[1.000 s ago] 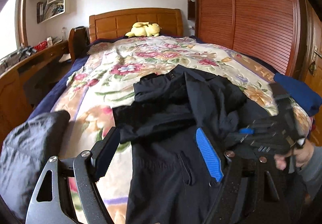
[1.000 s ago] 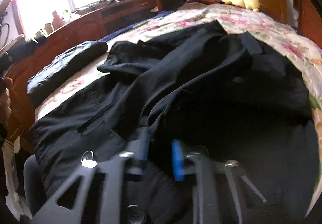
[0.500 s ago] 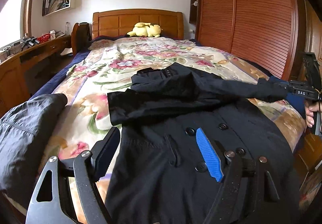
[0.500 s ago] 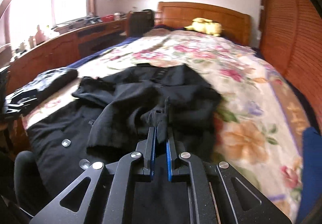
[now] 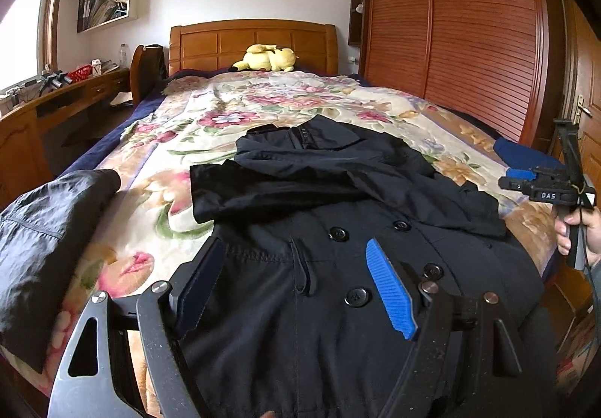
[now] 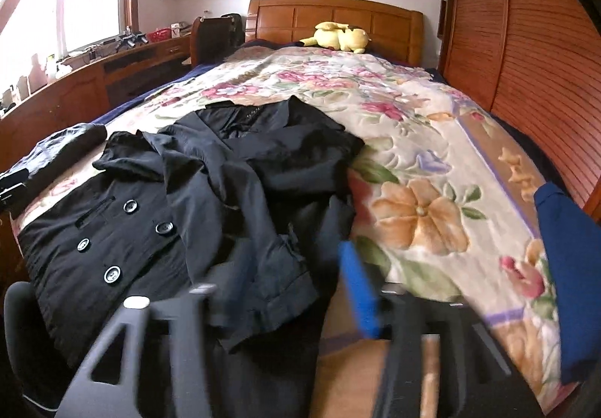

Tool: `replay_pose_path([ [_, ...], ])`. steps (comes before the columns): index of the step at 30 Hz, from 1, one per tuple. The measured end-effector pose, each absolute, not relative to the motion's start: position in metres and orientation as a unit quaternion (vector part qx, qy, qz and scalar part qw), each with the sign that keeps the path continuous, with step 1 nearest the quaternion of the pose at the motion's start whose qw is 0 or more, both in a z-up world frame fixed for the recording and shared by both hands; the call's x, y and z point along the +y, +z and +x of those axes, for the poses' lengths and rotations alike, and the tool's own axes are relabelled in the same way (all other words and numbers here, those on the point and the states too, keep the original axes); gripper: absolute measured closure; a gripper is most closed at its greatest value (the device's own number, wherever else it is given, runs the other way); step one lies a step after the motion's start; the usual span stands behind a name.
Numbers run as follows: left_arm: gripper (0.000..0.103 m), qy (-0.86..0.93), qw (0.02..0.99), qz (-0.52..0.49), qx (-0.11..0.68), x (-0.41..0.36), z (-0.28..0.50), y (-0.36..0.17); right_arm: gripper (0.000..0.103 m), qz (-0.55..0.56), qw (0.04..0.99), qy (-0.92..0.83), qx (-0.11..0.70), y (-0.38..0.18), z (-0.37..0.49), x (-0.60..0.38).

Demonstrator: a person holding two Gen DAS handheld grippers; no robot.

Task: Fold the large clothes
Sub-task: 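Pull the sleeve edge flat with the right tool and open it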

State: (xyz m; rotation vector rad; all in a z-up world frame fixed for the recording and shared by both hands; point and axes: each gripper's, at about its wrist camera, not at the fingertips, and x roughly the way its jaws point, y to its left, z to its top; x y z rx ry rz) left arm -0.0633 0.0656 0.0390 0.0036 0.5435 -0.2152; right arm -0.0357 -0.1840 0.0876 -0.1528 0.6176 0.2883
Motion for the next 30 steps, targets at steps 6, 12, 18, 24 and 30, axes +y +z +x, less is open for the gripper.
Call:
replay_pose_path([
  [6, 0.020, -0.097, 0.957, 0.005, 0.274, 0.069, -0.063, 0.028, 0.040, -0.055, 0.930, 0.142, 0.335, 0.062, -0.009, -0.185],
  [12, 0.020, -0.082, 0.955, 0.005, 0.285, 0.077, -0.062, 0.015, 0.061, -0.053, 0.913, 0.164, 0.370, 0.040, 0.014, -0.177],
  [18, 0.020, -0.061, 0.954, 0.004, 0.295, 0.090, -0.060, 0.008, 0.092, -0.073, 0.934, 0.125, 0.325, 0.059, 0.003, -0.185],
  [24, 0.020, -0.045, 0.953, 0.003, 0.299, 0.103, -0.063, 0.002, 0.088, -0.051, 0.937, 0.112, 0.328, 0.062, 0.008, -0.198],
  [30, 0.020, -0.031, 0.953, 0.007, 0.302, 0.108, -0.065, 0.000, 0.036, -0.063, 0.939, 0.117, 0.318, 0.062, -0.011, -0.195],
])
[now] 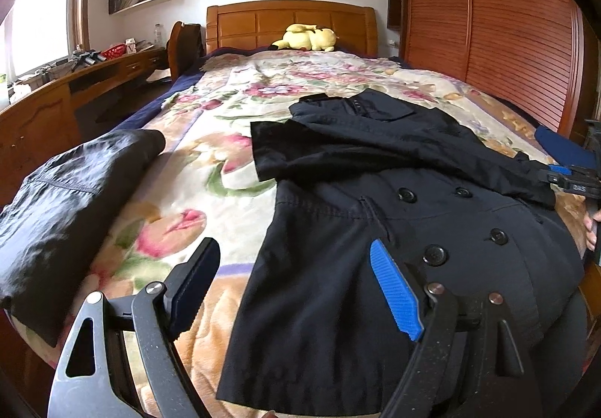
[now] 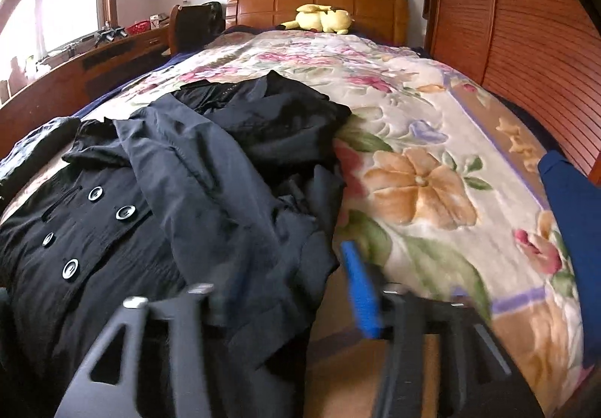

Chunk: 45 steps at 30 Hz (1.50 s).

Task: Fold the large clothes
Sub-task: 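Pull the sleeve edge flat with the right tool and open it, then close both tools on the hem of the black coat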

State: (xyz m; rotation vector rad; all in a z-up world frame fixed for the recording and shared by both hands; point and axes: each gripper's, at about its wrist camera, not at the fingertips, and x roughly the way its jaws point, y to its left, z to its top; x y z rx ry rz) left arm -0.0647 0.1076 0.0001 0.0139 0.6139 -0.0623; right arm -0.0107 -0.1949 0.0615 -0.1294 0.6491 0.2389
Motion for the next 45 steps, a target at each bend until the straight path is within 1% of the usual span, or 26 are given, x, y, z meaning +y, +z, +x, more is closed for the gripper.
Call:
replay_pose_path([
  [2, 0.020, -0.028, 0.953, 0.012, 0.303, 0.109, -0.066, -0.001, 0.032, -0.059, 0.940, 0.126, 0.310, 0.060, -0.026, -0.198],
  [4, 0.020, -0.023, 0.952, 0.017, 0.304, 0.110, -0.067, -0.003, 0.031, -0.050, 0.940, 0.133, 0.309, 0.057, -0.040, -0.202],
  [17, 0.020, -0.006, 0.941, 0.015, 0.339, 0.137, -0.079, -0.028, 0.031, -0.035, 0.923, 0.136, 0.357, 0.030, -0.108, -0.216],
  [26, 0.021, -0.026, 0.937, -0.009, 0.347, 0.154, -0.091, -0.036, 0.031, -0.045, 0.921, 0.131, 0.365, 0.026, -0.123, -0.215],
  [27, 0.028, -0.030, 0.936, -0.014, 0.351, 0.156, -0.090, -0.037, 0.031, -0.044, 0.921, 0.131, 0.364, 0.026, -0.123, -0.214],
  [28, 0.033, -0.032, 0.934, -0.016, 0.355, 0.157, -0.090, -0.038, 0.031, -0.043, 0.921, 0.132, 0.363, 0.026, -0.123, -0.214],
  [29, 0.035, -0.033, 0.934, -0.017, 0.356, 0.157, -0.090, -0.038, 0.031, -0.041, 0.921, 0.134, 0.363, 0.025, -0.124, -0.214],
  [31, 0.045, -0.039, 0.933, -0.020, 0.356, 0.156, -0.090, -0.039, 0.031, -0.043, 0.920, 0.140, 0.362, 0.025, -0.125, -0.213],
  [35, 0.053, -0.044, 0.930, -0.021, 0.363, 0.153, -0.090, -0.041, 0.031, -0.051, 0.919, 0.147, 0.363, 0.021, -0.127, -0.211],
  [37, 0.060, -0.047, 0.930, -0.018, 0.365, 0.151, -0.090, -0.041, 0.031, -0.059, 0.918, 0.144, 0.364, 0.019, -0.128, -0.209],
  [42, 0.068, -0.056, 0.927, -0.014, 0.370, 0.148, -0.090, -0.041, 0.031, -0.062, 0.918, 0.144, 0.365, 0.016, -0.128, -0.209],
  [44, 0.073, -0.062, 0.926, -0.014, 0.371, 0.147, -0.091, -0.040, 0.031, -0.057, 0.918, 0.144, 0.365, 0.016, -0.129, -0.212],
  [45, 0.078, -0.067, 0.926, -0.014, 0.371, 0.147, -0.091, -0.040, 0.031, -0.056, 0.919, 0.143, 0.364, 0.017, -0.129, -0.213],
])
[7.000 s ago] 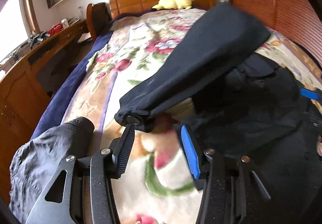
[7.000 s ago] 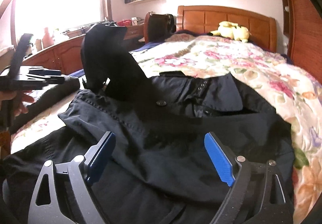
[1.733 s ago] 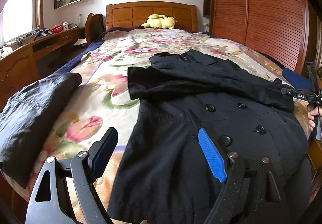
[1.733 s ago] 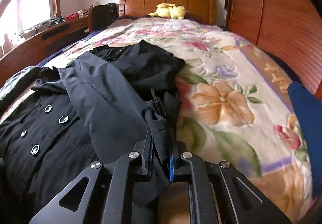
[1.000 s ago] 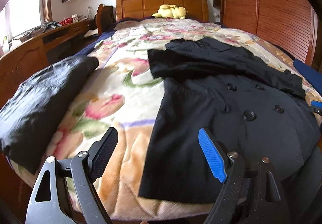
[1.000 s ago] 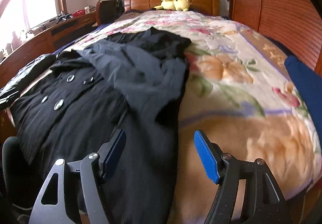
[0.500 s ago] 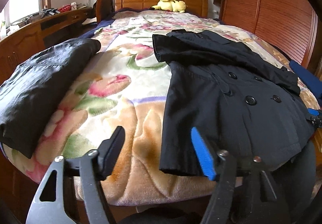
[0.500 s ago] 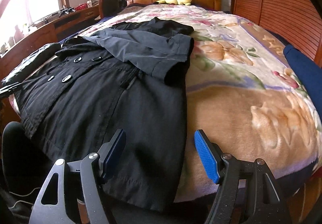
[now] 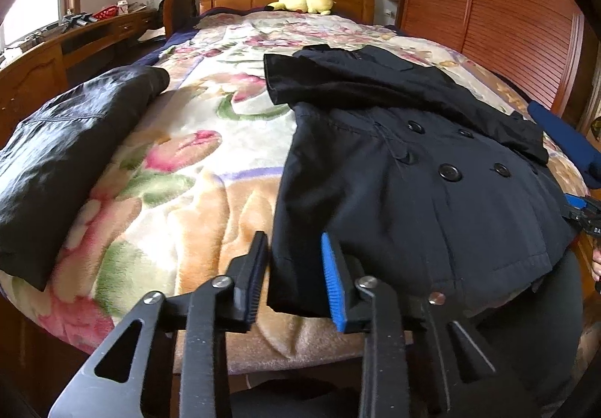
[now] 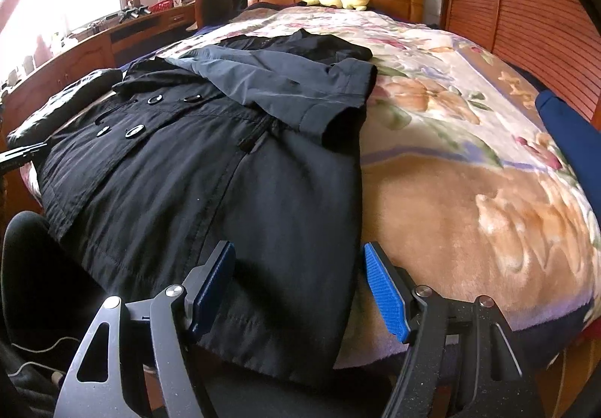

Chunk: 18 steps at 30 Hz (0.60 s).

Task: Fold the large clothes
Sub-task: 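Close both tools on the hem of the black coat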

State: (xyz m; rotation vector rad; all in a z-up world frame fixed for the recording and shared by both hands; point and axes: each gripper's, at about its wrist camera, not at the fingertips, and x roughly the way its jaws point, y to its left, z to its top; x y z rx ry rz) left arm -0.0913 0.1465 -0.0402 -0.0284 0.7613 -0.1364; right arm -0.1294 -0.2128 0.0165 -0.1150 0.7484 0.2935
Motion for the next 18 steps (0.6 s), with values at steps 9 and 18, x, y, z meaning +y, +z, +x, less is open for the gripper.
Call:
replay_pose_path([
  [9, 0.098, -0.066, 0.940, -0.006, 0.333, 0.140, -0.117, -0.022, 0.038, -0.055, 0.916, 0.145, 0.369, 0.013, -0.132, -0.214],
  [18, 0.098, -0.054, 0.942, -0.007, 0.331, 0.138, -0.139, -0.028, 0.054, -0.048, 0.912, 0.152, 0.379, 0.011, -0.134, -0.219],
])
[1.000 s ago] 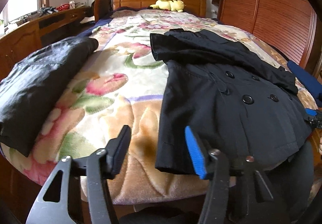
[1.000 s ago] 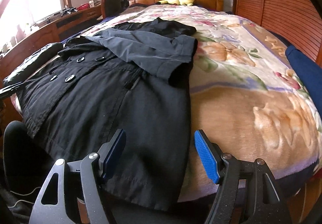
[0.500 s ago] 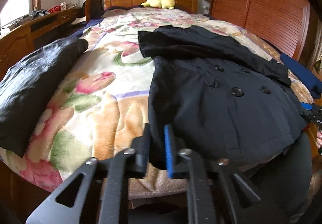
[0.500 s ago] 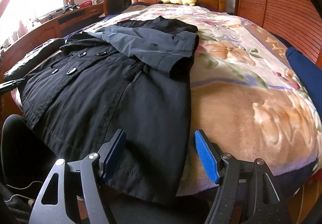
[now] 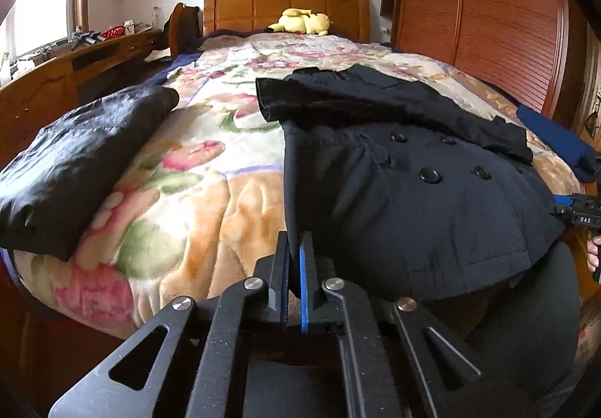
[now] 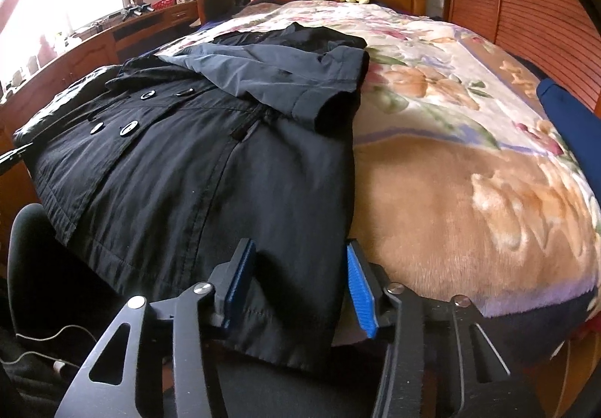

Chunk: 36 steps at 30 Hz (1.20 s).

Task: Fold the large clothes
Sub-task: 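Close both tools on the hem of the black coat, then lift the hem with both tools, fold it toward the collar, open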

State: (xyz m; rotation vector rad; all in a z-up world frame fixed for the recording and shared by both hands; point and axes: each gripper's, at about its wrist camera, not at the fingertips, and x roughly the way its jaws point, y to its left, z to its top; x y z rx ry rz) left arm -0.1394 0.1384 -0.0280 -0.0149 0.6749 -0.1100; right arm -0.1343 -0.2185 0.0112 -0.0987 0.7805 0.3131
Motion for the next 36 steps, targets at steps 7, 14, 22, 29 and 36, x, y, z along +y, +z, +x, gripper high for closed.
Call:
replay_pose_path([
  [7, 0.098, -0.052, 0.942, 0.000, 0.331, 0.134, -0.141, -0.028, 0.054, -0.037, 0.914, 0.150, 0.376, 0.010, -0.132, -0.222],
  [14, 0.099, -0.060, 0.947, 0.006, 0.315, 0.129, -0.151, -0.020, 0.098, -0.016, 0.910, 0.172, 0.377, 0.010, -0.136, -0.225],
  [22, 0.099, -0.085, 0.962, -0.026, 0.256, 0.132, -0.168, 0.029, 0.099, 0.012, 0.933, 0.205, 0.296, 0.065, -0.169, -0.241],
  [29, 0.099, -0.104, 0.975, -0.022, 0.195, 0.124, -0.180, 0.079, 0.099, 0.023, 0.949, 0.216, 0.230, 0.116, -0.190, -0.256],
  [36, 0.099, -0.093, 0.980, 0.004, 0.174, 0.120, -0.118, 0.107, 0.099, -0.002, 0.958, 0.199, 0.206, 0.148, -0.145, -0.260],
])
